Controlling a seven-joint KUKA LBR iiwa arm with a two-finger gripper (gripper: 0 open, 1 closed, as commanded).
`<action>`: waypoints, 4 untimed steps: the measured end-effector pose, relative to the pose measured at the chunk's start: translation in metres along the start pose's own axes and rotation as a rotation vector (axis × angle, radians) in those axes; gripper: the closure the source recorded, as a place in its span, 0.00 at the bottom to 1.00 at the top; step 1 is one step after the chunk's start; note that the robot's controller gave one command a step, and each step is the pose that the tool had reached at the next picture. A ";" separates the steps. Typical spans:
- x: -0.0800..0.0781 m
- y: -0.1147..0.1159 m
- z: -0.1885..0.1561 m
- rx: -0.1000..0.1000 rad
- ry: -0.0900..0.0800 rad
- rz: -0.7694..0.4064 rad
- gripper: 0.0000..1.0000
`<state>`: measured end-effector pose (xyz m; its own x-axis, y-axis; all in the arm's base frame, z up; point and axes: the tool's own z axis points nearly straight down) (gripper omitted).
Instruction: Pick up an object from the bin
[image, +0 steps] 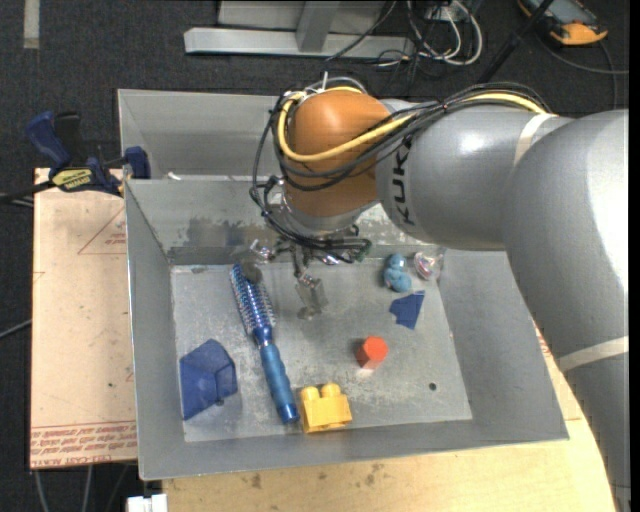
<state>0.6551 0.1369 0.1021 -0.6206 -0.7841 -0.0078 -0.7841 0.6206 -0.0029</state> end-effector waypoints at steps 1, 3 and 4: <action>-0.020 0.024 0.001 -0.001 0.001 -0.246 0.00; -0.006 0.038 0.032 -0.007 0.005 -0.827 0.00; -0.006 0.038 0.032 -0.006 0.002 -0.827 1.00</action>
Offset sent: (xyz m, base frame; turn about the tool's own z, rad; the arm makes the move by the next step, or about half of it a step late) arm -0.0079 0.0291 -0.0018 -0.2503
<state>0.6293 0.1657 0.0697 0.1570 -0.9876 -0.0039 -0.9876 -0.1570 -0.0022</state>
